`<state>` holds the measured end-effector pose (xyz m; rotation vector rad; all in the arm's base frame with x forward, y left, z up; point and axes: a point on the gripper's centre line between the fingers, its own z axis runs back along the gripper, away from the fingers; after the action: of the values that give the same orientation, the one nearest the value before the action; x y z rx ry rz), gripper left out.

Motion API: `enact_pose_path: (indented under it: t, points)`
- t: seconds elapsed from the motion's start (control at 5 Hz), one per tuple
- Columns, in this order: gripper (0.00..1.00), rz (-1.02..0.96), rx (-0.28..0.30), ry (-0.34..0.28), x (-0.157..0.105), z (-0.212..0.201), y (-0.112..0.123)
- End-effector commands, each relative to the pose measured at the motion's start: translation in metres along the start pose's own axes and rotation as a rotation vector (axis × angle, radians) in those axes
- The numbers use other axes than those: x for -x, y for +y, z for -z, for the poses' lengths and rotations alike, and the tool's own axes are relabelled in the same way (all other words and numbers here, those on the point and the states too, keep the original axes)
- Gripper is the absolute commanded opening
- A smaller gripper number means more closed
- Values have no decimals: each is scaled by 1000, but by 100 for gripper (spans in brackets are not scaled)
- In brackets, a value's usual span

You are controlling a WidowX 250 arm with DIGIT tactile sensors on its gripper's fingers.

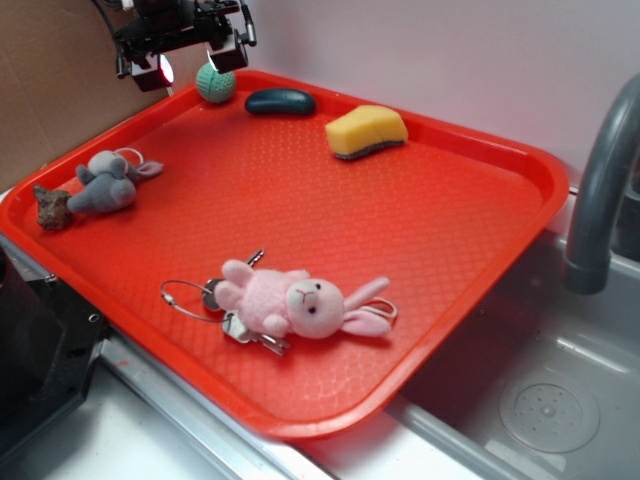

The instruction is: Grab the green ball.

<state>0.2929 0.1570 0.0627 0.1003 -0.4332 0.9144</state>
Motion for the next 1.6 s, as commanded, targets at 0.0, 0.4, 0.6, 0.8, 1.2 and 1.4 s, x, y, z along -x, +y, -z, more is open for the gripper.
enact_pose_path:
  t: [0.0, 0.4, 0.6, 0.8, 1.2, 1.4]
  points:
    - [100, -35, 55, -62, -28, -3, 4]
    - [100, 11, 9, -41, -30, 22, -4]
    - [54, 19, -23, -43, -31, 27, -5]
    - [0, 15, -29, -37, -31, 30, -4]
    - [0, 7, -35, -32, -31, 36, 0]
    - [0, 2, -33, -35, -30, 37, 1]
